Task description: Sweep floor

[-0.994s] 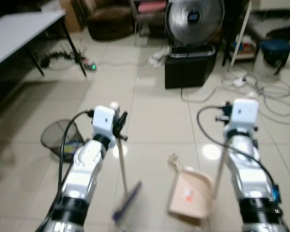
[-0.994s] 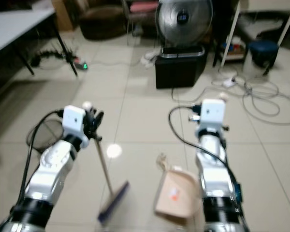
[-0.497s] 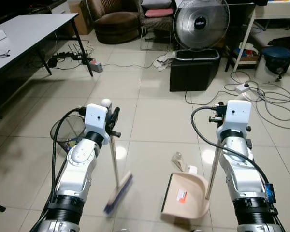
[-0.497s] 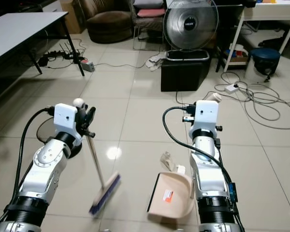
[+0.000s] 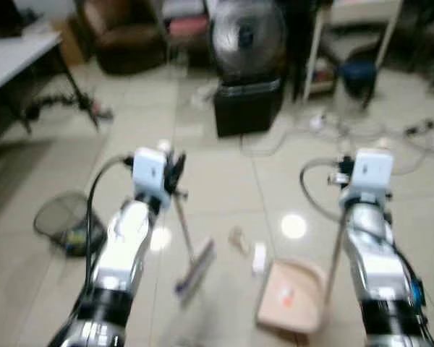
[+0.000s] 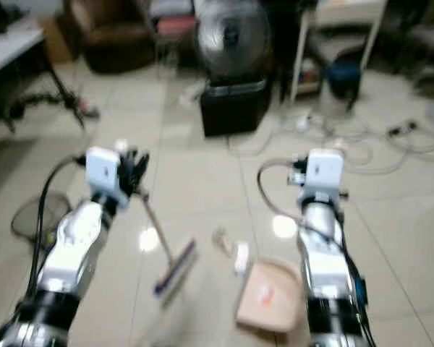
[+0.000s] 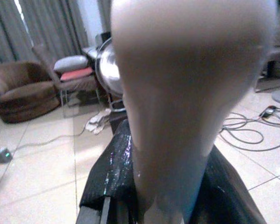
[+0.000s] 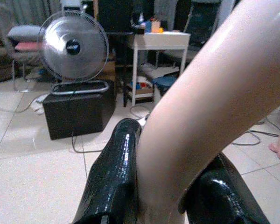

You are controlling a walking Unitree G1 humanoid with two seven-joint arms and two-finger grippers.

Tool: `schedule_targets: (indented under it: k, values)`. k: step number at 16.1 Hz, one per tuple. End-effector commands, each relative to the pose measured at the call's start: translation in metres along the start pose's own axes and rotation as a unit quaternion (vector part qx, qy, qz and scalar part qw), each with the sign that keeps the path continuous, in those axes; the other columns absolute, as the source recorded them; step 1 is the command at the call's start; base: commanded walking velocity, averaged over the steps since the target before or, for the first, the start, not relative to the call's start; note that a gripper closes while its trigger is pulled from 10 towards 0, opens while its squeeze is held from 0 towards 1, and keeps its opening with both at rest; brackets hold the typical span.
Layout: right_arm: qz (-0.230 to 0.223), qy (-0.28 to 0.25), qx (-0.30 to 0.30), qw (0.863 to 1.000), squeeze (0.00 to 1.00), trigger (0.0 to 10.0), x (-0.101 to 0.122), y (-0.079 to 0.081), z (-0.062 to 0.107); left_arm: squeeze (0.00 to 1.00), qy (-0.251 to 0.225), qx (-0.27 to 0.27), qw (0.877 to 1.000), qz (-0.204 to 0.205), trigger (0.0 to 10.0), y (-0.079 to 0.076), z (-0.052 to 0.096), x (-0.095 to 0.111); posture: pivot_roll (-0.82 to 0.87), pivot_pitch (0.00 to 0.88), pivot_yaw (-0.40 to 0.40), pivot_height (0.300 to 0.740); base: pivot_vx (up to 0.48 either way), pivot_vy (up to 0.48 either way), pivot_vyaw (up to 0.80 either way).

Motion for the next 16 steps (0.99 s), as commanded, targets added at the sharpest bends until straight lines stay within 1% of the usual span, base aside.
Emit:
schedule_targets:
  k: [1, 11, 12, 13, 14, 15, 16]
  values:
    - [-0.016, -0.028, 0.019, 0.999, 0.0, 10.0, 0.0177, 0.0143, -0.0022, 0.0, -0.01, 0.014, 1.0, -0.019, 10.0, 0.0128, -0.0006, 0.0072, -0.05, 0.009, 0.097, 0.74, 0.398, 0.0, 0.0]
    - [-0.012, -0.031, 0.018, 0.999, 0.0, 10.0, 0.0171, 0.0137, -0.001, 0.0, -0.011, 0.017, 1.0, -0.021, 10.0, 0.0135, -0.0006, 0.0048, -0.05, 0.0, 0.099, 0.74, 0.399, 0.0, 0.0]
    - [0.012, -0.03, 0.031, 0.999, 0.0, 10.0, 0.016, 0.0168, -0.0014, 0.0, -0.009, 0.02, 1.0, -0.022, 10.0, 0.0145, -0.0006, 0.0041, -0.05, 0.008, 0.097, 0.74, 0.401, 0.0, 0.0]
    - [0.032, -0.03, 0.04, 0.998, 0.0, 10.0, 0.015, 0.0197, -0.0016, 0.0, -0.009, 0.022, 0.999, -0.022, 10.0, 0.015, -0.0005, 0.0038, -0.05, 0.008, 0.097, 0.74, 0.401, 0.0, 0.8]
    - [0.037, -0.03, 0.041, 0.998, 0.0, 10.0, 0.0146, 0.0207, -0.0015, 0.0, -0.008, 0.023, 0.999, -0.022, 10.0, 0.0152, -0.0003, 0.0034, -0.05, 0.008, 0.097, 0.74, 0.405, 0.0, 0.8]
    - [0.033, -0.029, 0.037, 0.998, 0.0, 10.0, 0.0141, 0.0199, -0.0015, 0.0, -0.008, 0.023, 0.999, -0.022, 10.0, 0.0153, -0.0002, 0.0032, -0.05, 0.008, 0.097, 0.74, 0.401, 0.0, 0.8]
    - [0.02, -0.028, 0.03, 0.999, 0.0, 10.0, 0.0134, 0.0172, -0.0012, 0.0, -0.007, 0.023, 0.999, -0.022, 10.0, 0.0153, -0.0001, 0.003, -0.05, 0.008, 0.097, 0.74, 0.405, 0.0, 0.0]
Point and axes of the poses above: a point about 5 cm out from each wrist's last joint towards the gripper, its own z axis pointing back from the gripper into the wrist, its own x axis along the axis of the wrist's last joint, y = z × x, the point moved 4 cm from there along -z, pointing out of the wrist towards the gripper, and after that the axes turned 2 degrees about z, right-handed, at the moved point
